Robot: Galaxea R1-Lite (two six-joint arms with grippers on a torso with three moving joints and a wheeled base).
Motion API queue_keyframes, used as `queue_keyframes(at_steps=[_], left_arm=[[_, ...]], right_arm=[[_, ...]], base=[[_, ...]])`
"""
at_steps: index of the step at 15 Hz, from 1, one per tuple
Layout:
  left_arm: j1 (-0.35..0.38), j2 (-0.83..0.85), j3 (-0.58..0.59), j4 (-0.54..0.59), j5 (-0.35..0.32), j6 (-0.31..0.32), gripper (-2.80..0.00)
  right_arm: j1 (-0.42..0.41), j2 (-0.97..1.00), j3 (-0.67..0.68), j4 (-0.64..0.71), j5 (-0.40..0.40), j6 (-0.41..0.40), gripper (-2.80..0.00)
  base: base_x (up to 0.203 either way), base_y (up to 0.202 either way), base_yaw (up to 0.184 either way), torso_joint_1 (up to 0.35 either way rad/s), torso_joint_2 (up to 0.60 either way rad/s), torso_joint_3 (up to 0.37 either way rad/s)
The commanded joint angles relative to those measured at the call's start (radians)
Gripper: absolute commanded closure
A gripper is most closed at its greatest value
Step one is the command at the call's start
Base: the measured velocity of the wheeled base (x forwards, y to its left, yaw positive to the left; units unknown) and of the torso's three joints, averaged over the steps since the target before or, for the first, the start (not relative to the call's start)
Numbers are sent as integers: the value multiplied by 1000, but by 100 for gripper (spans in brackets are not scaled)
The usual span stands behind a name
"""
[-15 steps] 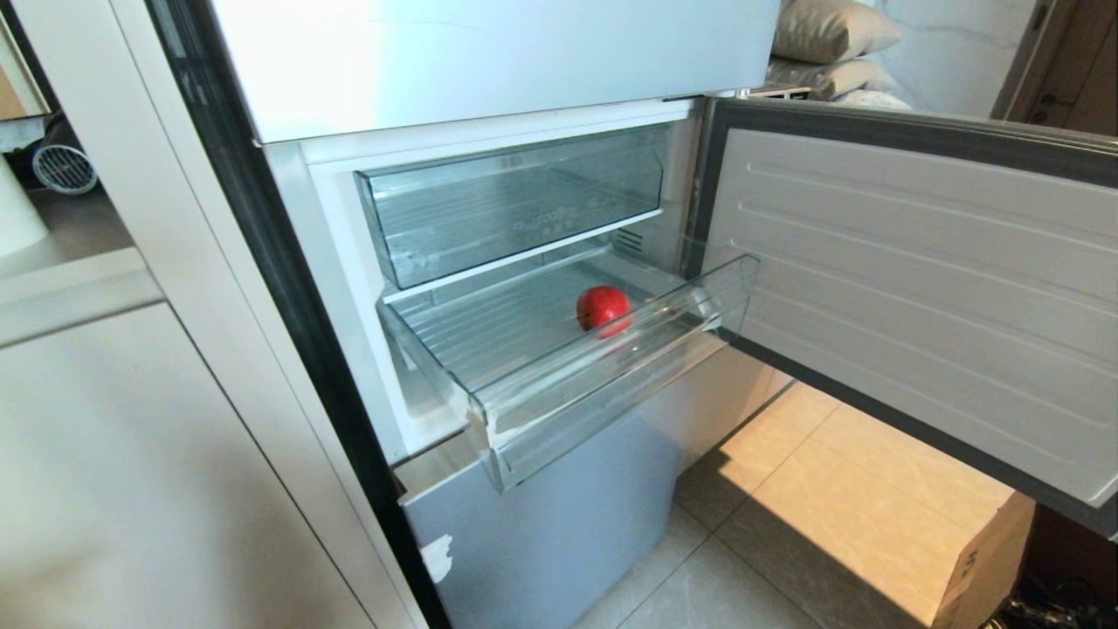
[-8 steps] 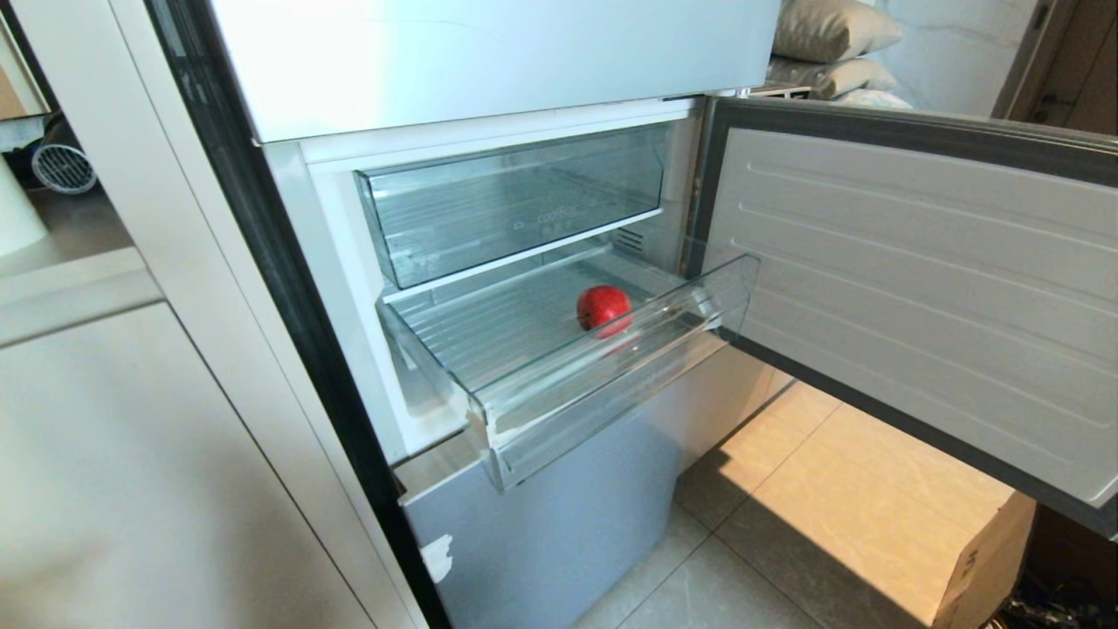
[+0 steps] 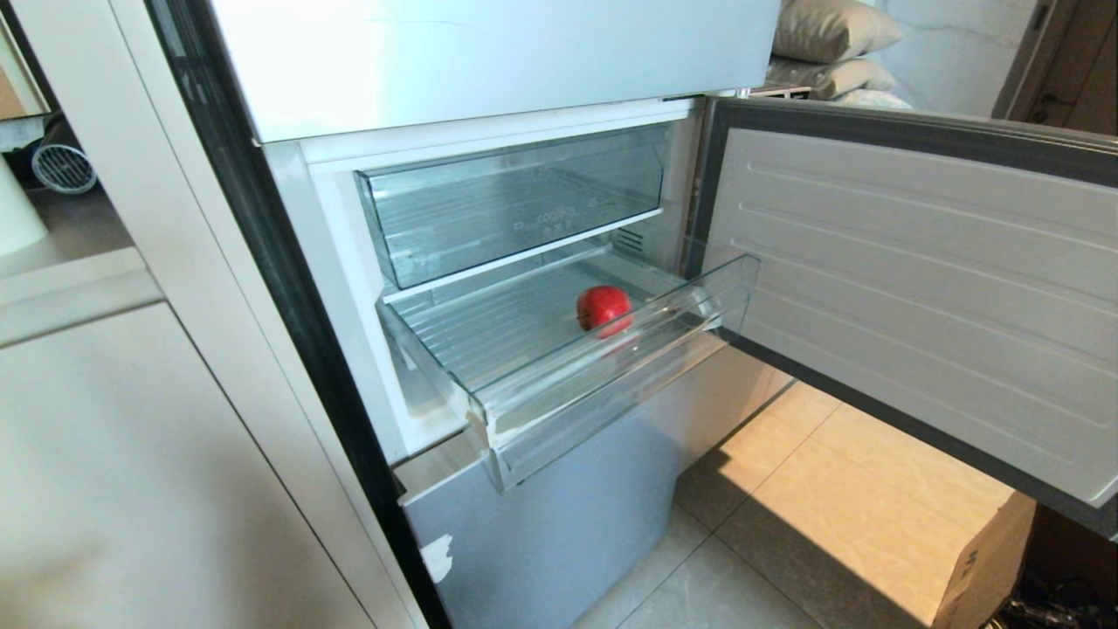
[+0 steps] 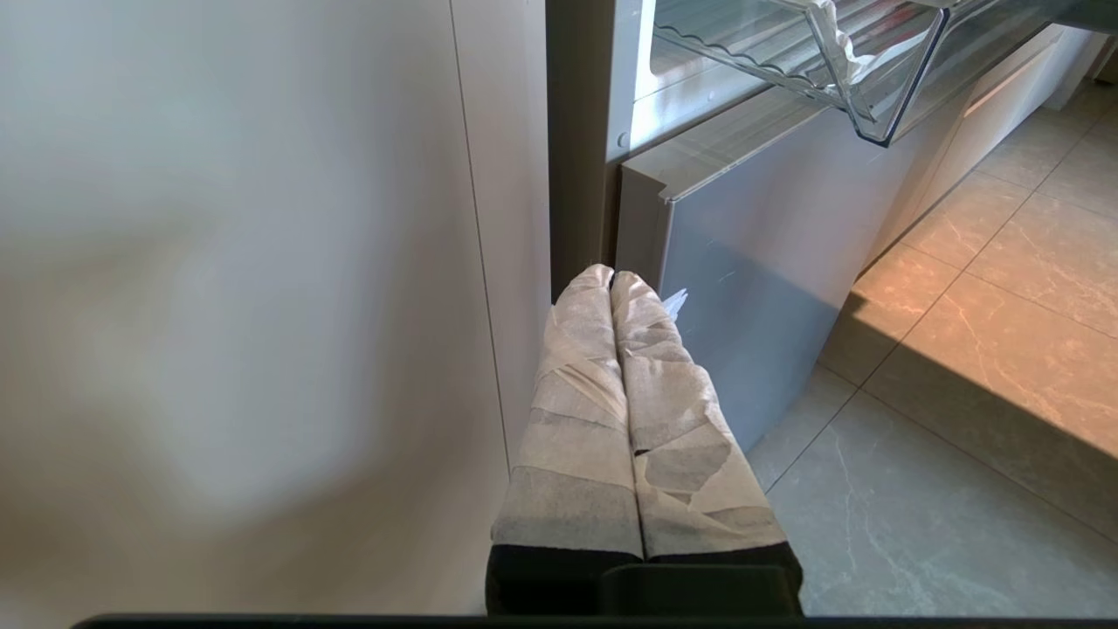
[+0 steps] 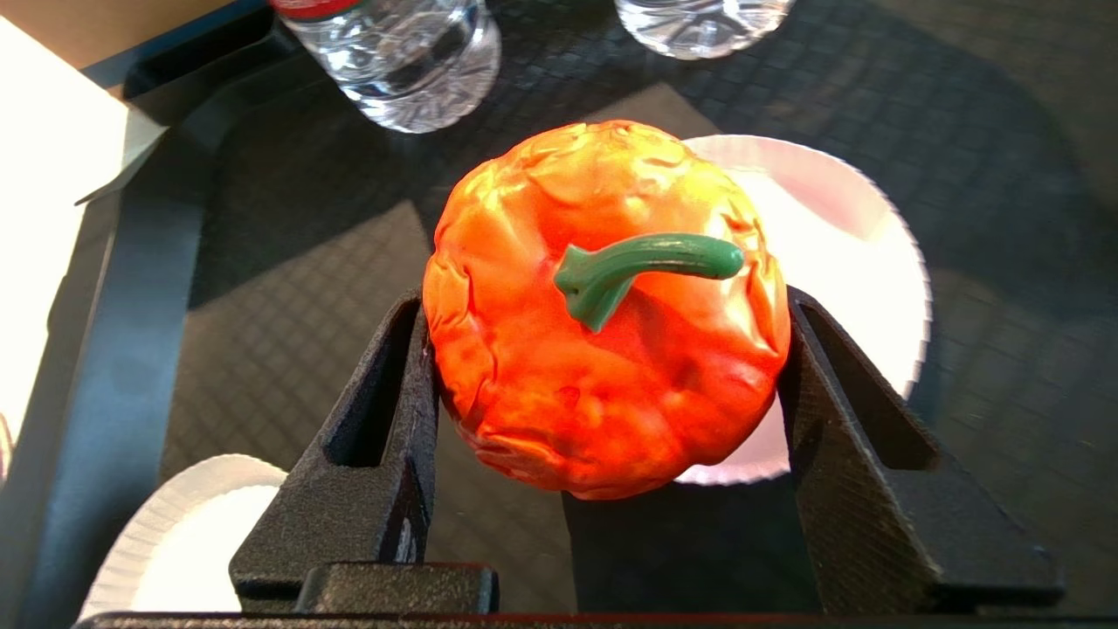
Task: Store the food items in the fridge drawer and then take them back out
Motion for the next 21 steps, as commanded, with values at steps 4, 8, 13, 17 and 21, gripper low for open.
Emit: queue_keyframes(at_steps=[4, 8, 13, 17, 21], left_arm=[[0, 0, 0, 0, 1, 0, 0], [0, 0, 0, 0, 0, 0, 0], [0, 0, 0, 0, 0, 0, 0], [0, 0, 0, 0, 0, 0, 0], [0, 0, 0, 0, 0, 0, 0]], right_arm=[[-20, 25, -12, -3, -12, -4, 0], [-29, 52, -41, -4, -13, -6, 0], [-29, 57, -54, -2, -17, 1, 0], [-30, 50, -53, -2, -18, 1, 0], [-30, 42, -50, -1, -18, -10, 0]], base=[[0, 0, 0, 0, 0, 0], [0, 0, 0, 0, 0, 0], [0, 0, 0, 0, 0, 0], [0, 0, 0, 0, 0, 0], [0, 0, 0, 0, 0, 0]])
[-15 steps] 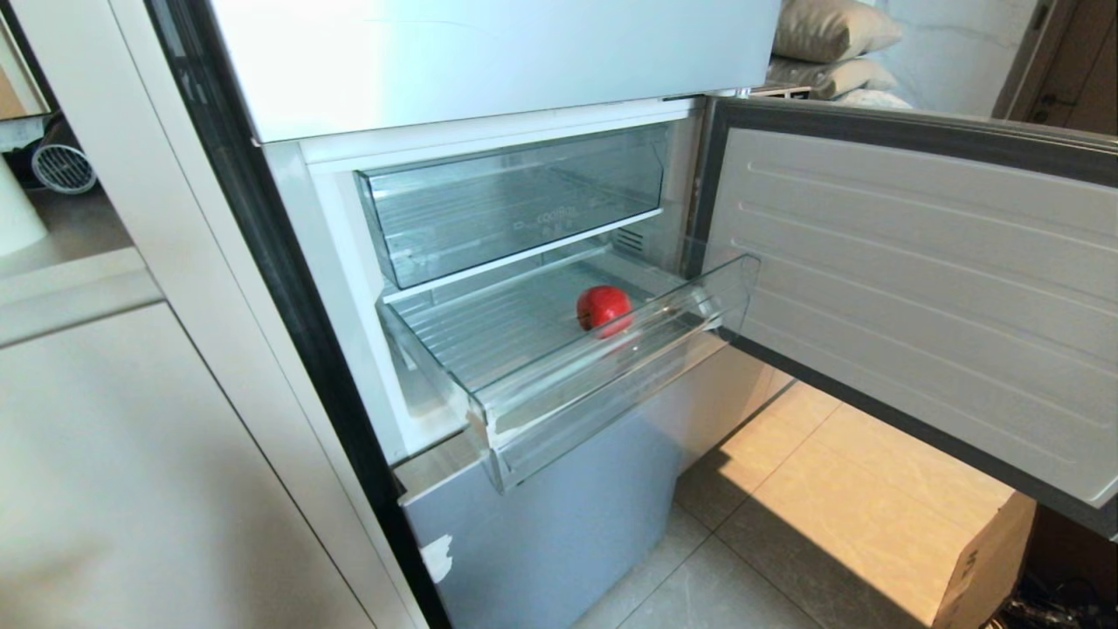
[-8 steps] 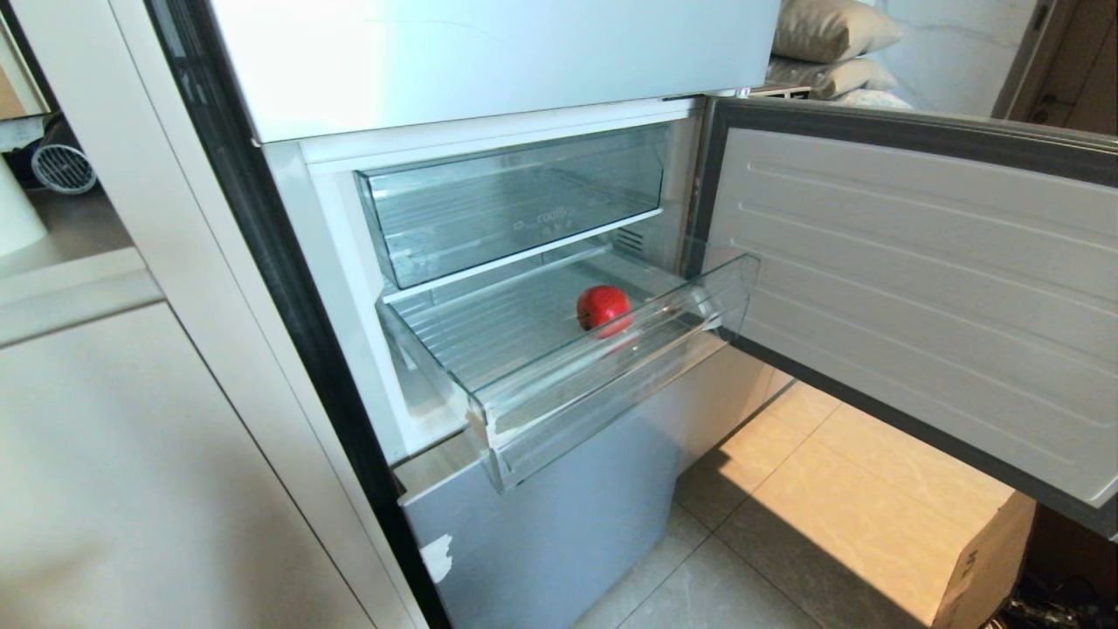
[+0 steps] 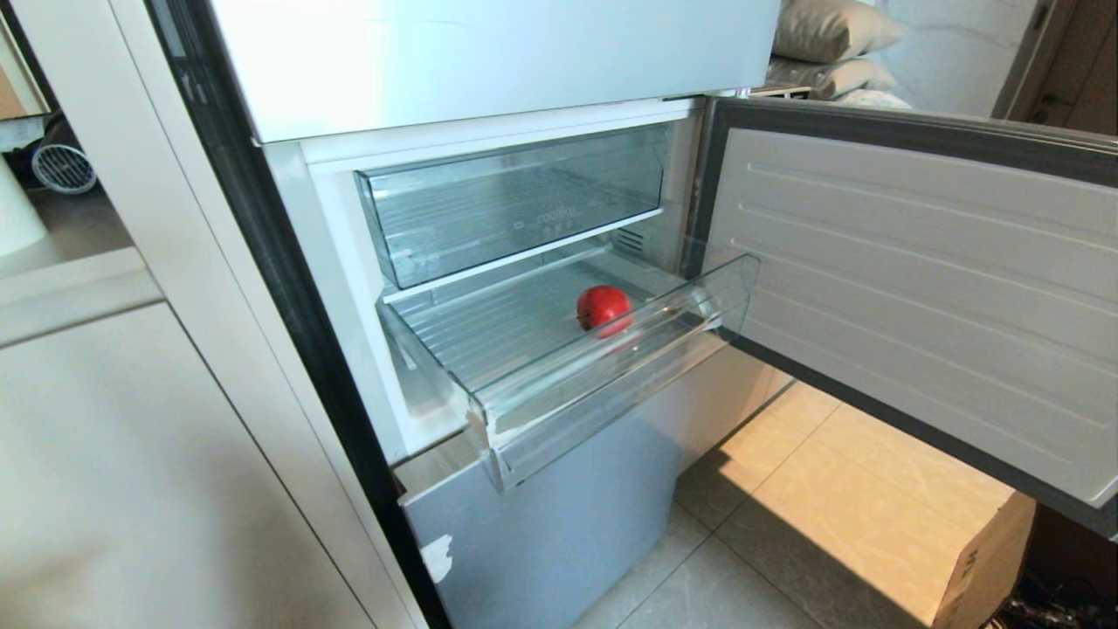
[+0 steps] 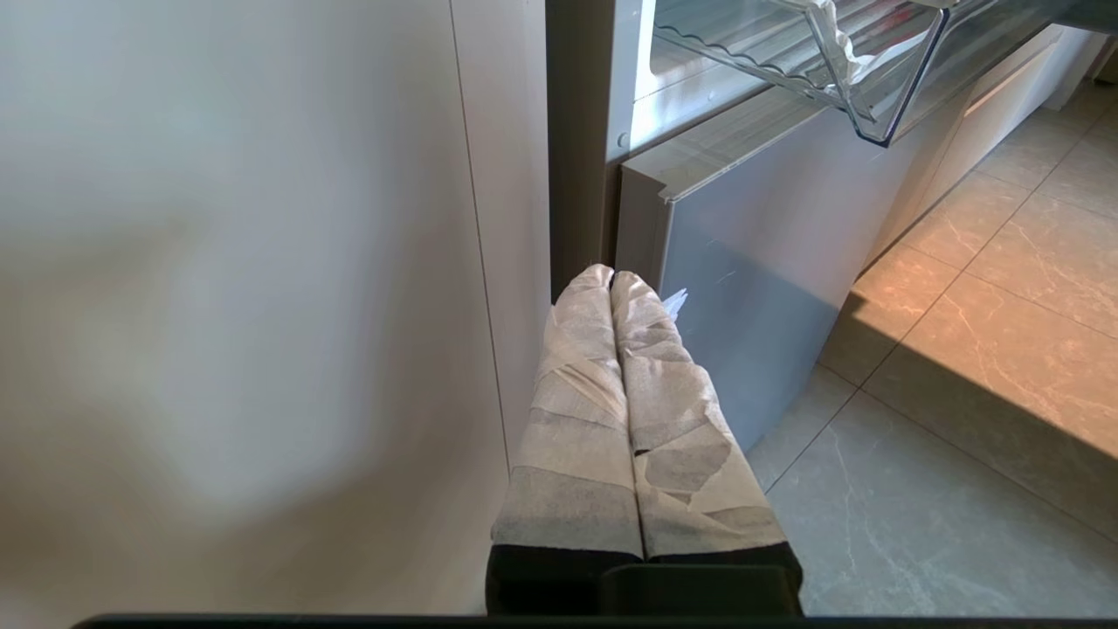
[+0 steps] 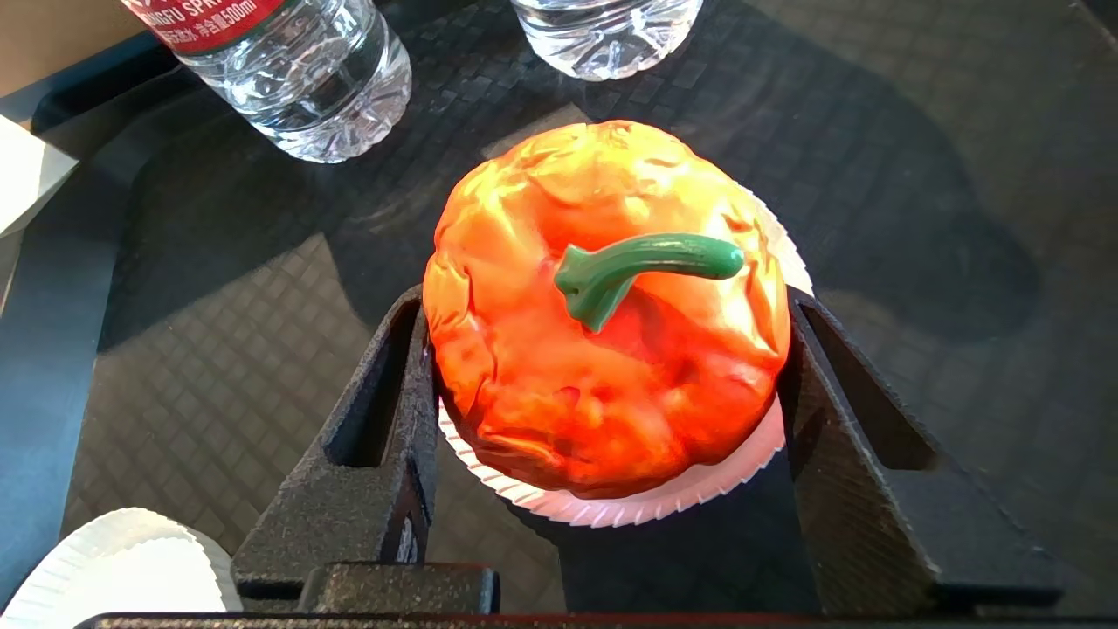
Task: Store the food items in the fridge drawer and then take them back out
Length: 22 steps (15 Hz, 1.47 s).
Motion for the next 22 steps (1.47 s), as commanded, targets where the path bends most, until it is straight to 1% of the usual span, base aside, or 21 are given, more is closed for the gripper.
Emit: queue_keyframes(at_steps=[1, 10, 13, 15, 16, 18, 22], left_arm=[[0, 0, 0, 0, 0, 0, 0], [0, 0, 0, 0, 0, 0, 0], [0, 0, 0, 0, 0, 0, 0], [0, 0, 0, 0, 0, 0, 0], [0, 0, 0, 0, 0, 0, 0], [0, 0, 0, 0, 0, 0, 0], [0, 0, 0, 0, 0, 0, 0]], right_arm=[[0, -7, 1, -4, 1, -2, -280], [0, -20, -6, -3, 2, 3, -280], [-2, -130, 14, 19, -3, 10, -280], [-3, -225, 52, 41, -10, 10, -280], [-3, -277, 85, 46, -12, 8, 0], [-17, -403, 157, 50, -16, 6, 0], [-49, -747, 364, 46, -11, 7, 0]], base=[[0, 0, 0, 0, 0, 0], [0, 0, 0, 0, 0, 0], [0, 0, 0, 0, 0, 0], [0, 0, 0, 0, 0, 0], [0, 0, 0, 0, 0, 0], [0, 0, 0, 0, 0, 0], [0, 0, 0, 0, 0, 0]])
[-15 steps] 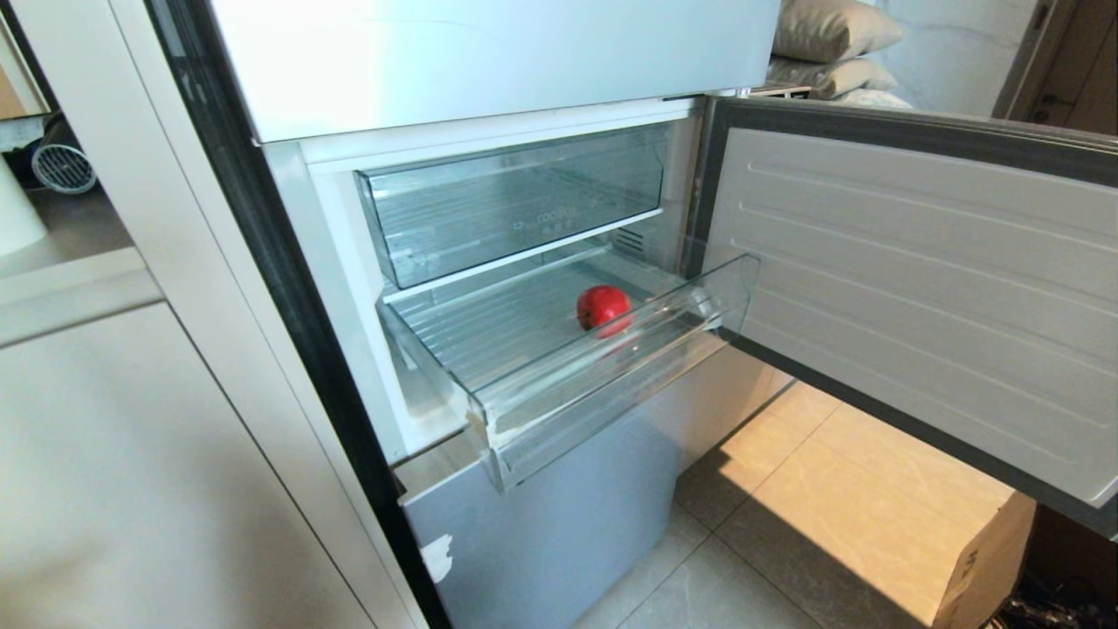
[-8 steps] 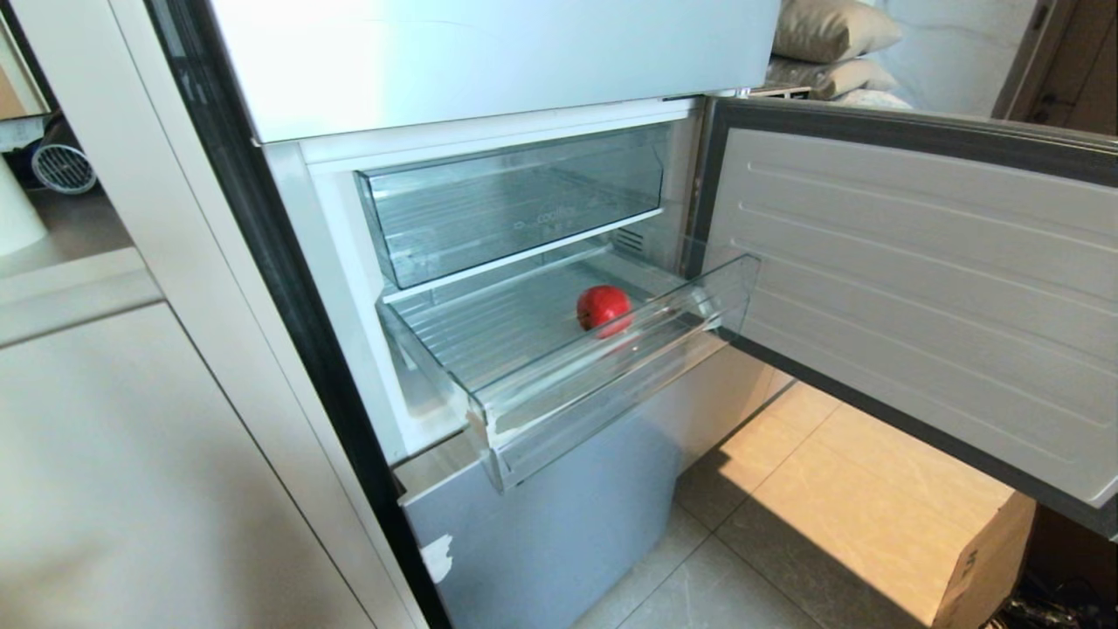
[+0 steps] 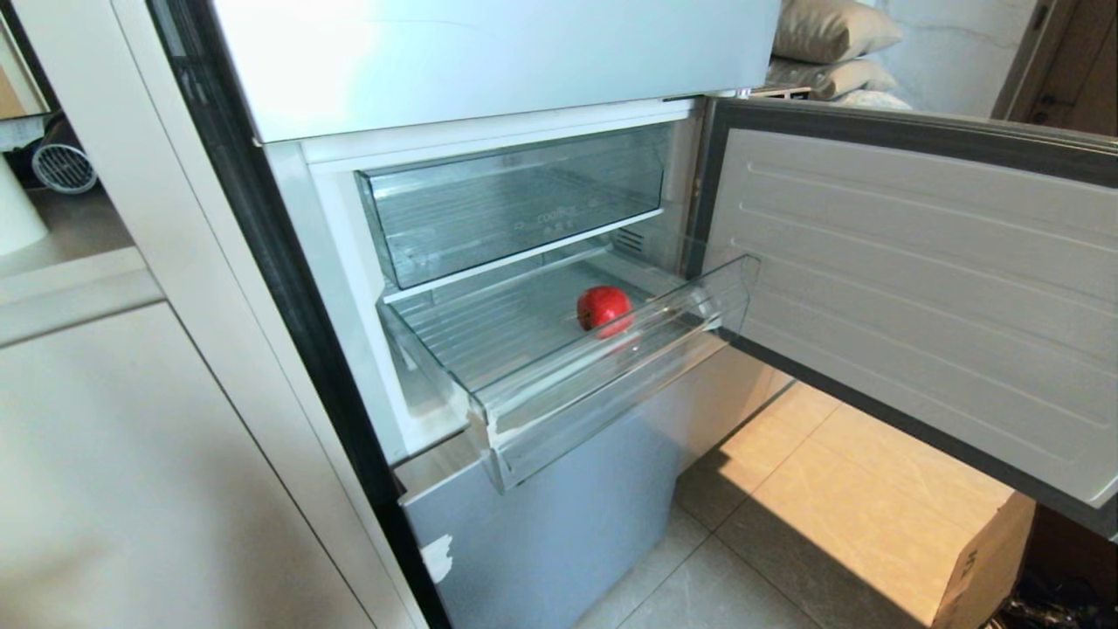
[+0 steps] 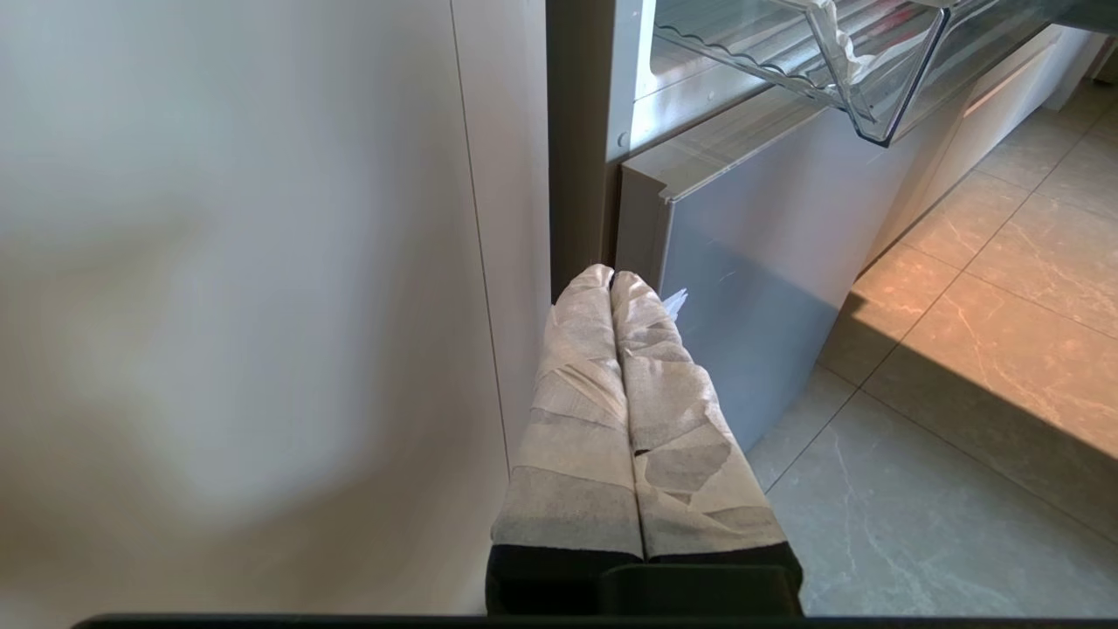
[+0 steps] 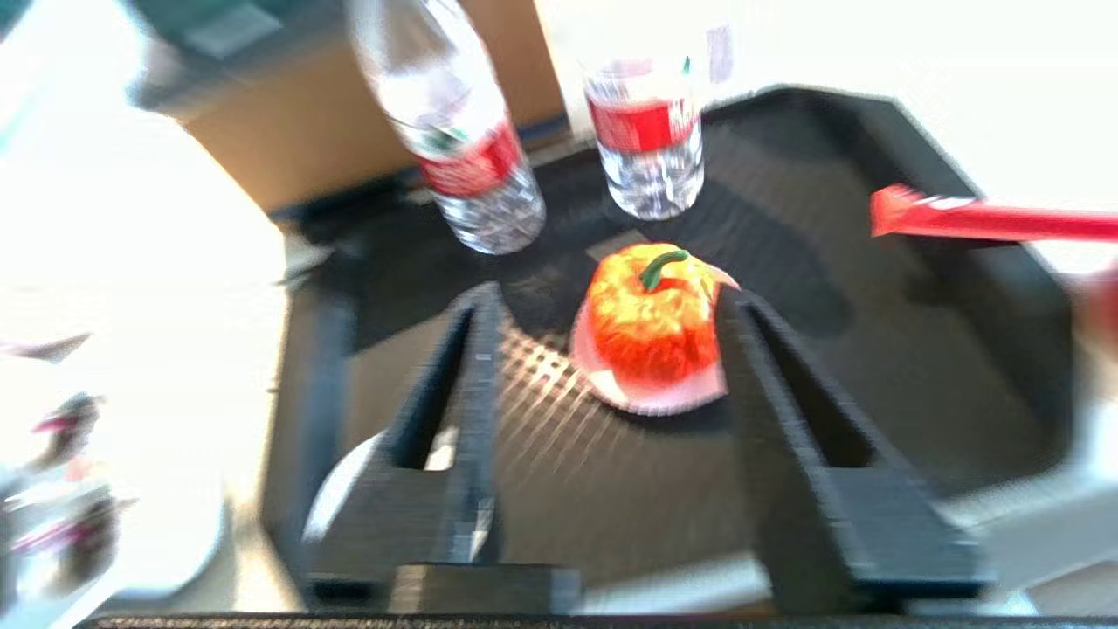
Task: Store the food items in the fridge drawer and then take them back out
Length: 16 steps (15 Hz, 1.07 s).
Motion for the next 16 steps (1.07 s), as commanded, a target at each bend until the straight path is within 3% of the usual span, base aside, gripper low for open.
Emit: queue_keyframes(at_steps=[1, 3, 5, 8, 10, 12, 13, 16], left_arm=[[0, 0, 0, 0, 1, 0, 0], [0, 0, 0, 0, 0, 0, 0], [0, 0, 0, 0, 1, 0, 0], [0, 0, 0, 0, 0, 0, 0], [0, 0, 0, 0, 0, 0, 0], [0, 0, 0, 0, 0, 0, 0], [0, 0, 0, 0, 0, 0, 0], [0, 0, 0, 0, 0, 0, 0]], right_arm=[[-9, -292, 132, -6, 4, -1, 0], [31, -465, 241, -9, 2, -6, 0], [215, -618, 358, -7, -19, -14, 0], [705, -828, 536, 25, -118, -79, 0], [1056, -1006, 661, 114, -196, -141, 0], [1292, -1190, 813, 236, -270, -193, 0], [1364, -1240, 874, 270, -294, -206, 0], [1459, -1197, 927, 301, -326, -191, 0]], base=[[0, 0, 0, 0, 0, 0], [0, 0, 0, 0, 0, 0], [0, 0, 0, 0, 0, 0], [0, 0, 0, 0, 0, 0], [0, 0, 0, 0, 0, 0], [0, 0, 0, 0, 0, 0], [0, 0, 0, 0, 0, 0], [0, 0, 0, 0, 0, 0]])
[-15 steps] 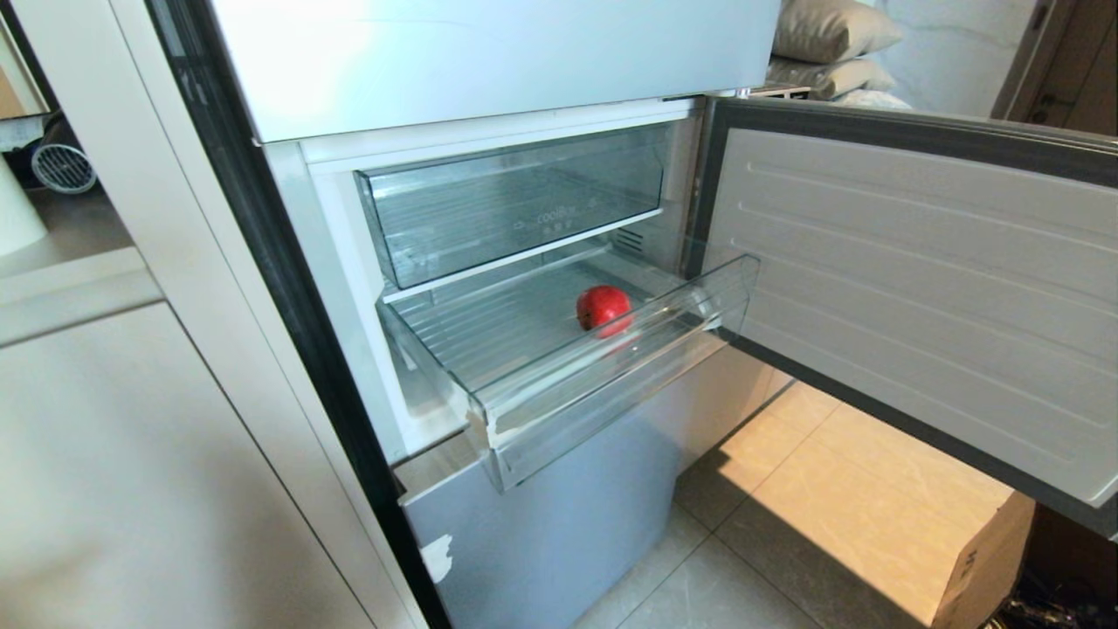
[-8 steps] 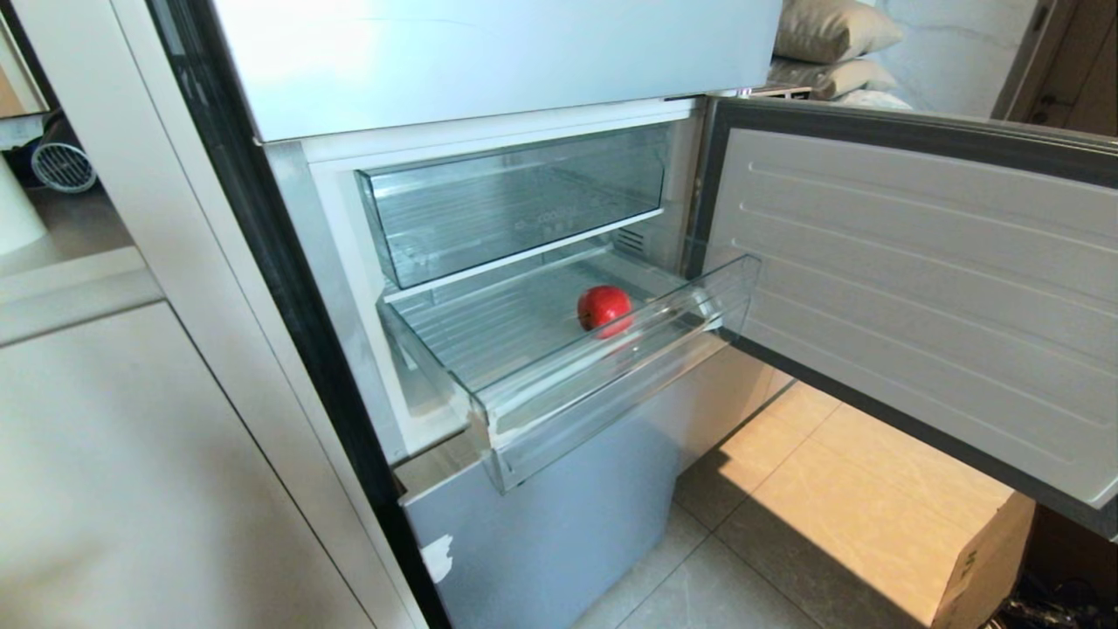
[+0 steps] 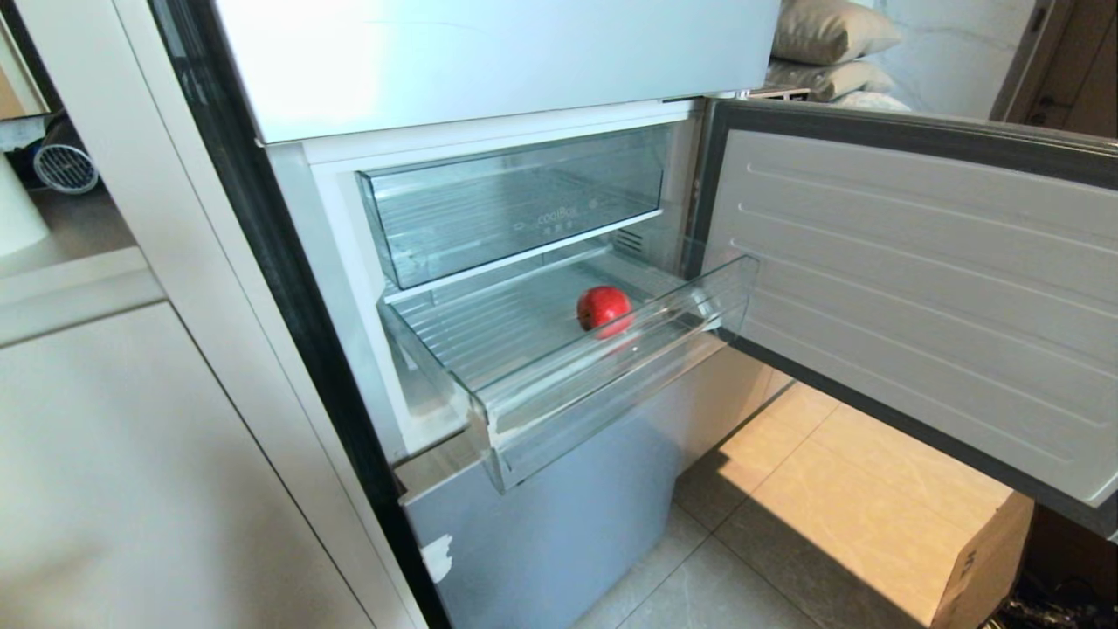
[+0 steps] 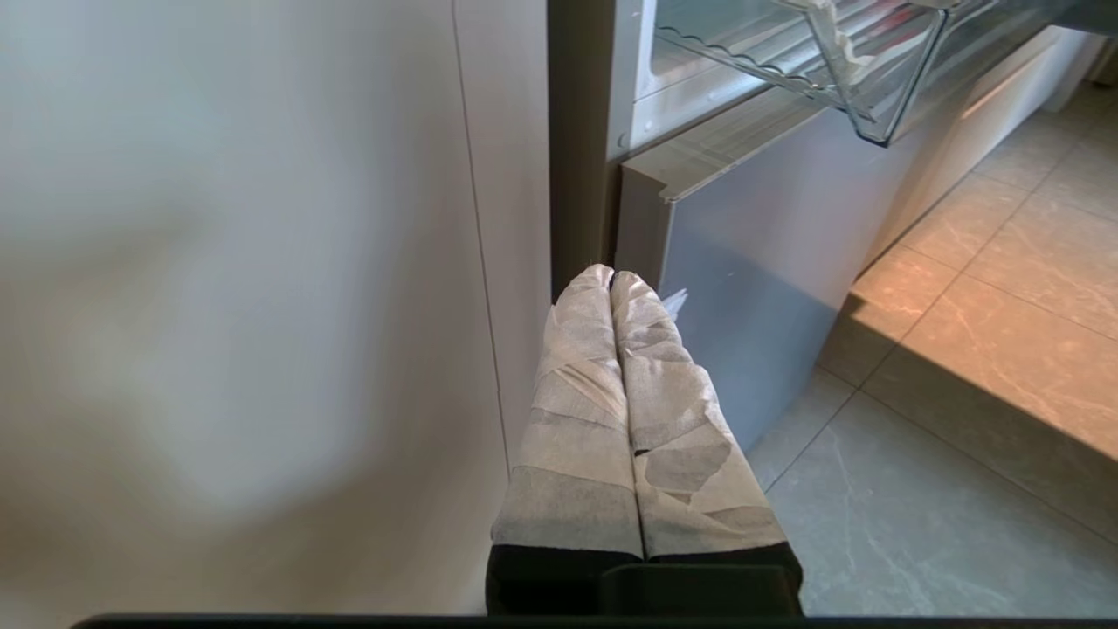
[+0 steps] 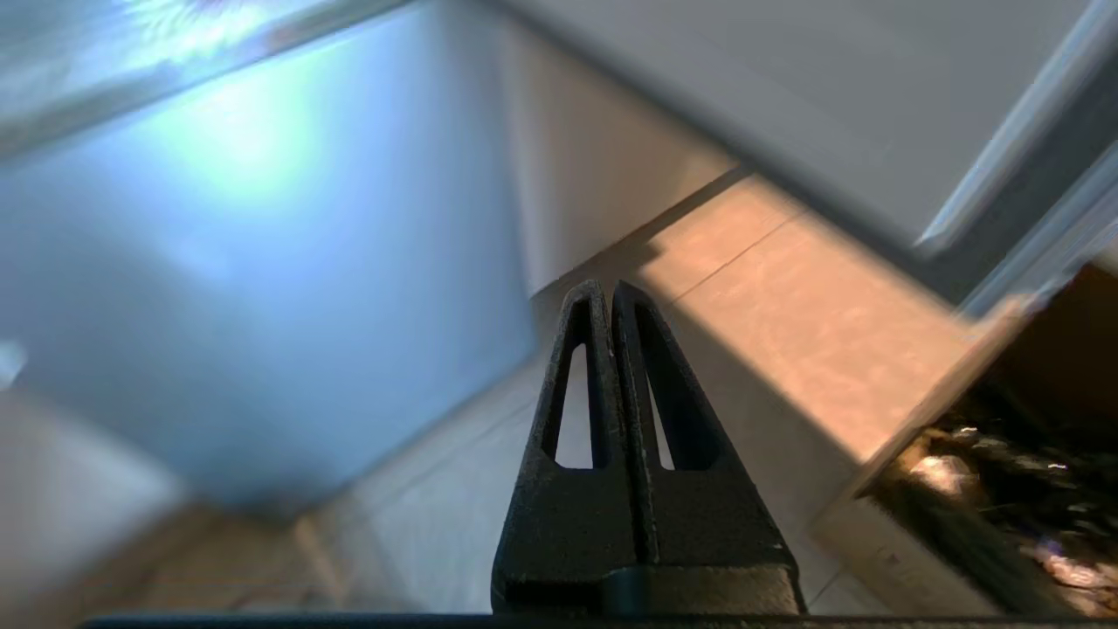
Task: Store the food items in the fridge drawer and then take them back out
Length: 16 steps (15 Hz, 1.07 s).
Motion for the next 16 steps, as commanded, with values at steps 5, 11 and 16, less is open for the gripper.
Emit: queue_keyframes(at_steps=[5, 11, 16], left_arm=[[0, 0, 0, 0, 1, 0, 0], [0, 0, 0, 0, 1, 0, 0], [0, 0, 0, 0, 1, 0, 0]], right_arm=[[137, 396, 4, -169, -21, 82, 0], [151, 686, -453, -19, -19, 124, 0], [196, 849, -757, 312, -1, 142, 0]], base=[[0, 0, 0, 0, 0, 0], [0, 0, 0, 0, 0, 0], [0, 0, 0, 0, 0, 0]])
